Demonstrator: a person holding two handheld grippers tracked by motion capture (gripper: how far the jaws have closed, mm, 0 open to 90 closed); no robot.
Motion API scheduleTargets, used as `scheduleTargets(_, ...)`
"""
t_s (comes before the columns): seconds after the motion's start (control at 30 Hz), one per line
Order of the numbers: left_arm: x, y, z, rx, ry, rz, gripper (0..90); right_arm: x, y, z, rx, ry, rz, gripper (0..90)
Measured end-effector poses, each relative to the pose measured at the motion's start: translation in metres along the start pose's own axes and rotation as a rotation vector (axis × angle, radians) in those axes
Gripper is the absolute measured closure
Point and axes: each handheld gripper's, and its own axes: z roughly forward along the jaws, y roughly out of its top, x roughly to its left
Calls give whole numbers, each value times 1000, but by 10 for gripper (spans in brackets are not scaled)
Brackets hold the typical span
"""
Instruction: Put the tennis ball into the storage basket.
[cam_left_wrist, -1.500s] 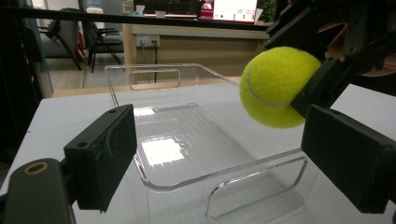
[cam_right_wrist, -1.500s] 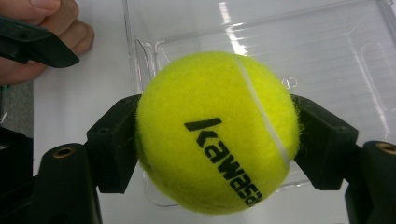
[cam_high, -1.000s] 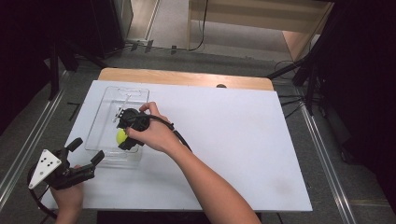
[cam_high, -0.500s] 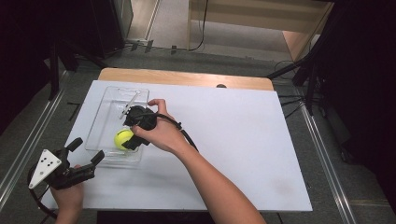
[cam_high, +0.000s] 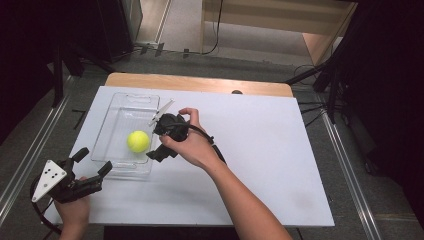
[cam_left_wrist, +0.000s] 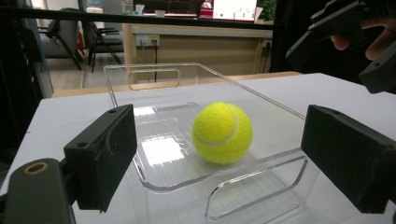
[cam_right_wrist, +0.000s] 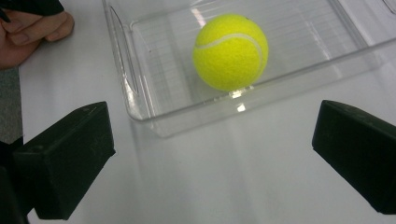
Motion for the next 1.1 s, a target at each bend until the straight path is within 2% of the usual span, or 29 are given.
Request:
scheduleTargets(0.3, 0, 0, 0, 3, 1, 5, 111, -10, -28, -18, -21, -38, 42, 0)
scheduleTargets(0.77, 0, 0, 0, 4, 3, 5, 110, -19, -60, -36, -42, -82, 96, 0)
scheduleTargets(1.1, 0, 0, 0, 4, 5, 6, 111, -26, -95, -51, -68, -124, 153, 0)
